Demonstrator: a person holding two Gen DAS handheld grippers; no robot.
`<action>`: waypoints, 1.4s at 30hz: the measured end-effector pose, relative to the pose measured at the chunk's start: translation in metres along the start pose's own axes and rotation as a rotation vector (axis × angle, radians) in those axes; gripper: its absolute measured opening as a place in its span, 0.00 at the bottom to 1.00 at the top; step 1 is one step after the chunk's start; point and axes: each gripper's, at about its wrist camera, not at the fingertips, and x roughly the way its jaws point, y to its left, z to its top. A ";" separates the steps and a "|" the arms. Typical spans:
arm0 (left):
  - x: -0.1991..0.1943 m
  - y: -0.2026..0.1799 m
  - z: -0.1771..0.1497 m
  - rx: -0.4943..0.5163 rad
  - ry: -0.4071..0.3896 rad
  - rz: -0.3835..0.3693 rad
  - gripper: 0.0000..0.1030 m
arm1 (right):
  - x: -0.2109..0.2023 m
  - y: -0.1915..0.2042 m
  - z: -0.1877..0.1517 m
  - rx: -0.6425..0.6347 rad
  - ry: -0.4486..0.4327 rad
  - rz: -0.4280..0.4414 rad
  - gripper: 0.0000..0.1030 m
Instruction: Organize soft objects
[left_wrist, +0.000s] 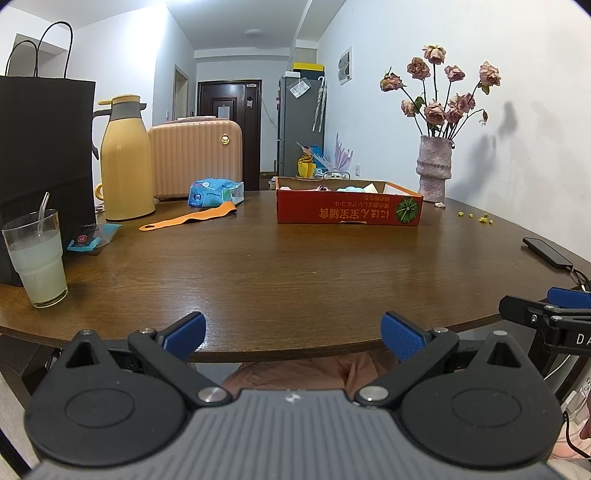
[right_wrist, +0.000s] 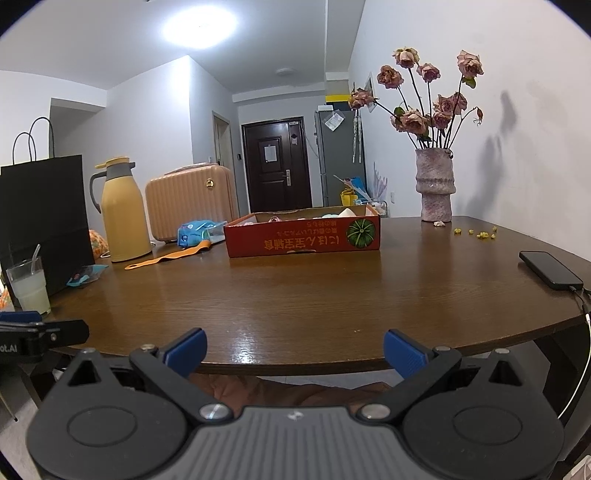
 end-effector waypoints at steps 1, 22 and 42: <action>0.000 0.000 0.000 -0.001 0.000 -0.001 1.00 | 0.000 0.000 0.000 0.001 0.000 -0.001 0.99; -0.001 0.000 0.000 -0.003 0.001 -0.001 1.00 | 0.000 -0.001 0.000 0.005 -0.001 -0.002 0.99; -0.002 0.003 0.003 -0.014 -0.013 -0.020 1.00 | -0.002 -0.001 0.001 -0.001 -0.008 0.003 0.99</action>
